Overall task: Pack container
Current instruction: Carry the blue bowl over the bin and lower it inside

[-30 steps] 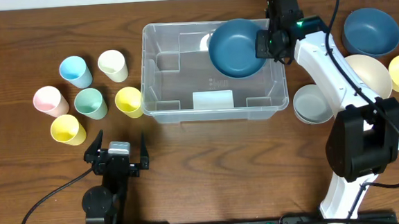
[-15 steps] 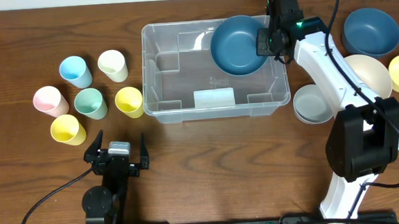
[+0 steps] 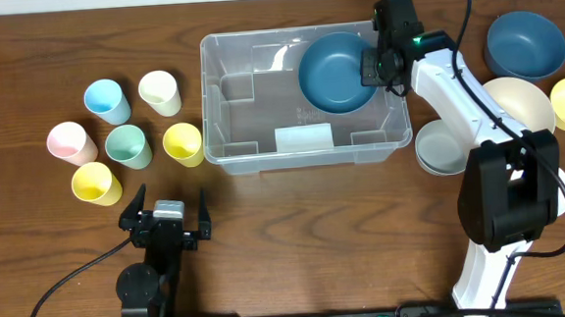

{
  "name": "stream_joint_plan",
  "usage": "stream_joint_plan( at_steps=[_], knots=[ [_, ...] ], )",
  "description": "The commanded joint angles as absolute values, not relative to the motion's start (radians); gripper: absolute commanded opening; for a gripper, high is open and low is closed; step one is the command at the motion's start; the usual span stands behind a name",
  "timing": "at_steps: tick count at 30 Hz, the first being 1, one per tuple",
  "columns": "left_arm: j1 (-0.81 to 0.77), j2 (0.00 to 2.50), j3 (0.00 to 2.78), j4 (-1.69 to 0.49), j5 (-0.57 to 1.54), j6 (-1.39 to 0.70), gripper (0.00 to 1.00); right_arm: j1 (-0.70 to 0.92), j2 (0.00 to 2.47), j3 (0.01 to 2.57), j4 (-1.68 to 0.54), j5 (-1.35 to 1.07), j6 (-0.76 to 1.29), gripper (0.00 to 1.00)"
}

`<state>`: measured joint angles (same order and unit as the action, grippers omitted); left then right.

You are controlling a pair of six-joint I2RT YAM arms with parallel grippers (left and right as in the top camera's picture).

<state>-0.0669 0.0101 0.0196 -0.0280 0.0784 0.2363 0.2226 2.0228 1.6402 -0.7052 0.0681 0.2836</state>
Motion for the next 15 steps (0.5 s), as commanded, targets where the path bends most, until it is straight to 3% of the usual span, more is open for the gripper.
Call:
stream_joint_plan(
  at_steps=[1,15],
  knots=[
    [-0.062,0.005,0.004,-0.064,0.094,0.239,0.98,0.224,2.032,1.640,-0.694,0.079,0.279,0.01],
    [-0.062,0.005,0.004,-0.064,0.094,0.239,0.98,0.224,2.067,1.640,-0.674,0.079,0.275,0.01]
  ],
)
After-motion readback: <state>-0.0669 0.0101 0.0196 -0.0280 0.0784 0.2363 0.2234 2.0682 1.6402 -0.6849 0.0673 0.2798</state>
